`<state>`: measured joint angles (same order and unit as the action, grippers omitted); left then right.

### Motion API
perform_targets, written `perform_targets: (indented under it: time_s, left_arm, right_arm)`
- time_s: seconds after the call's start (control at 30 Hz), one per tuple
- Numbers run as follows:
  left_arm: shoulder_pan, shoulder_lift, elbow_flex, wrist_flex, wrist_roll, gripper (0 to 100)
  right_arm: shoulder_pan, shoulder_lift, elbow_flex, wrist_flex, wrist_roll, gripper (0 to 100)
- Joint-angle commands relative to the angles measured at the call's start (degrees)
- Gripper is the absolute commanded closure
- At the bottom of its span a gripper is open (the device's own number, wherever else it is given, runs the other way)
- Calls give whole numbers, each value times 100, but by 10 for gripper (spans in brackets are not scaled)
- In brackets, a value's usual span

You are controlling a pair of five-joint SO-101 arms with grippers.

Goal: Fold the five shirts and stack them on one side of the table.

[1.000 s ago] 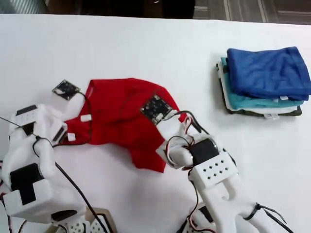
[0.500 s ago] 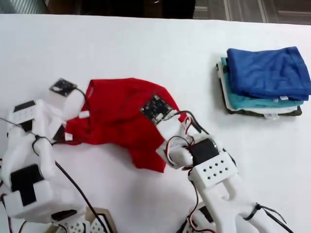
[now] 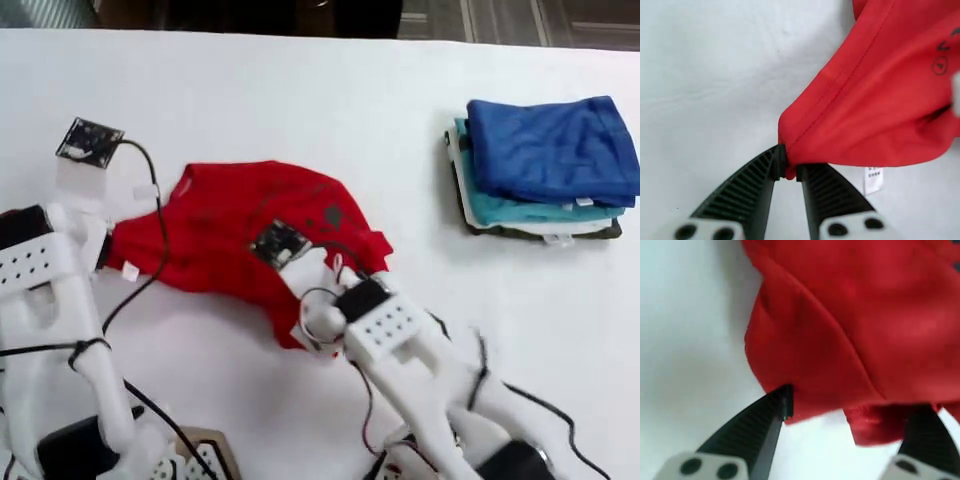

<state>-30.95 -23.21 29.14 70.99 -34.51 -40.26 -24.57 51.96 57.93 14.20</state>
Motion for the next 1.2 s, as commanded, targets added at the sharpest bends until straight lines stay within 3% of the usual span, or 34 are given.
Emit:
perform_targets:
  time_s: [0.0,0.17,0.23,0.3,0.33,0.37,0.6,0.8,1.03,1.17]
  left_arm:
    - [-18,-229,-40,79,35,972]
    - [-123,-229,-40,79,9,972]
    - [-167,-229,-40,62,0,972]
    - [-202,-229,-40,44,0,971]
    - [-202,-229,-40,44,0,970]
    - [-202,-229,-40,44,0,970]
    - [-141,-220,66,18,35,970]
    - [62,-229,549,-255,35,972]
    - [53,-255,673,-281,35,972]
    - [53,-264,664,-281,35,972]
  right_arm:
    - [-57,910,-510,-418,-132,642]
    - [303,2167,-1495,-391,-79,670]
    - [716,2536,-1881,-356,-79,778]
    - [1182,2774,-2251,-259,-114,968]
    - [1429,2826,-2400,-251,-123,991]
    - [1657,2835,-2558,-207,-88,945]
    - [2615,2897,-4149,259,246,978]
    - [2316,2888,-4378,813,273,970]
    - [2167,2835,-4659,1429,273,726]
    - [2369,2818,-4941,2097,-97,742]
